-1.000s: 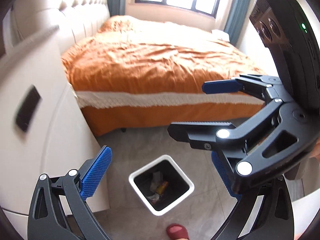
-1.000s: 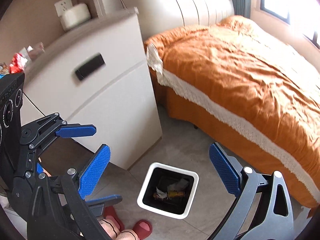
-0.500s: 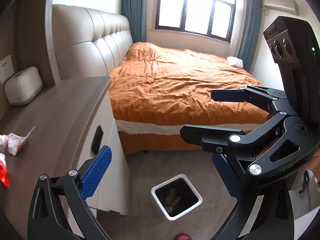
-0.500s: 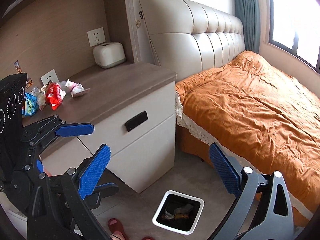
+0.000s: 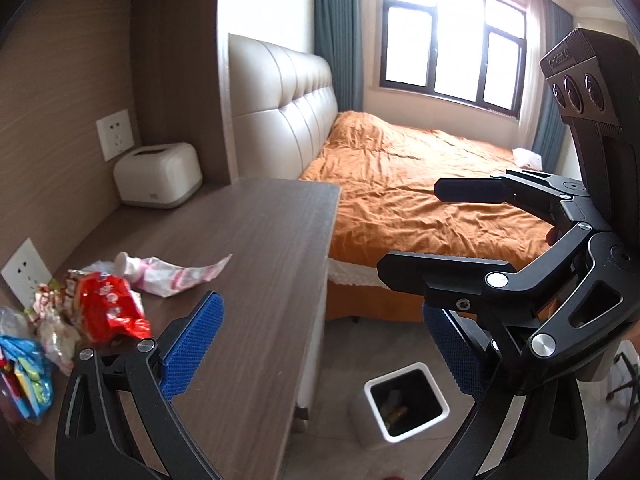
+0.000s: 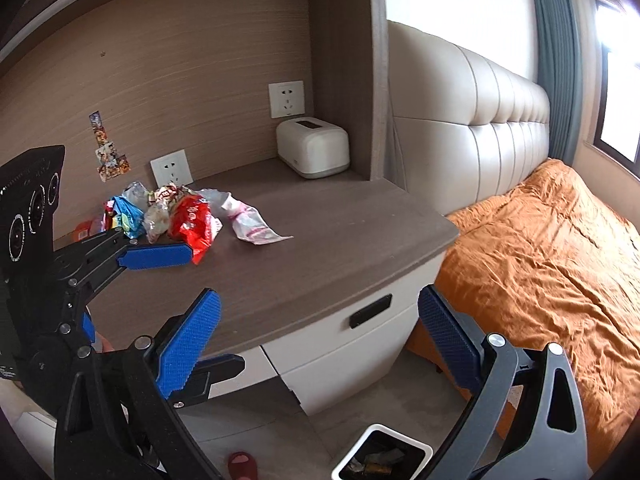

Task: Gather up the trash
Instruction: 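Move both tools back to the desk toward the snack bags, then grasp the blue snack bag with the left tool while the right tool grasps the red chip bag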

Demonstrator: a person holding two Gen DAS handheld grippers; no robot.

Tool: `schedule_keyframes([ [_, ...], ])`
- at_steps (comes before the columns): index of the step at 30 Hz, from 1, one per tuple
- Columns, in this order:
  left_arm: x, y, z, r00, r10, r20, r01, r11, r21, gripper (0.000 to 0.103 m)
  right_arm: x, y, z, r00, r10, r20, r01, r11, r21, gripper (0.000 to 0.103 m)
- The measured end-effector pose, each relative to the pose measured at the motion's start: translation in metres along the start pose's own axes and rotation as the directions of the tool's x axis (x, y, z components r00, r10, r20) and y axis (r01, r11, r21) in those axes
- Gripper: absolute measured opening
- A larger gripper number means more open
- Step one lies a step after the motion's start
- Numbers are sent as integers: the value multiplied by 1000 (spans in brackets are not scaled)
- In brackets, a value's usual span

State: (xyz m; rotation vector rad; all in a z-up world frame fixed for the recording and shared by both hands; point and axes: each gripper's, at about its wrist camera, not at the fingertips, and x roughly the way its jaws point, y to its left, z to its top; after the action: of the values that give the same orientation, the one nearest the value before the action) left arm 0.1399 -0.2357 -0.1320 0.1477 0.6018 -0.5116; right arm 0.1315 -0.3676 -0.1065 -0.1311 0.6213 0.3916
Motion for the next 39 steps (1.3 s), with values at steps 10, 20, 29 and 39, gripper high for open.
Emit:
schedule_keyframes([
  [10, -44, 77, -9, 979, 204, 29, -201, 975, -95, 98, 42, 75, 45, 986, 164, -27, -166, 979, -114, 98],
  [20, -69, 165, -41, 903, 427, -40, -428, 892, -148, 98, 107, 141, 67, 970, 238, -39, -241, 953, -181, 98],
  [29, -51, 215, -55, 873, 474, -111, -486, 861, -147, 98, 162, 158, 70, 971, 216, -98, -230, 958, -172, 98],
  [39, -16, 251, -72, 861, 463, -209, -494, 860, -131, 98, 204, 159, 60, 967, 173, -185, -202, 968, -148, 98],
])
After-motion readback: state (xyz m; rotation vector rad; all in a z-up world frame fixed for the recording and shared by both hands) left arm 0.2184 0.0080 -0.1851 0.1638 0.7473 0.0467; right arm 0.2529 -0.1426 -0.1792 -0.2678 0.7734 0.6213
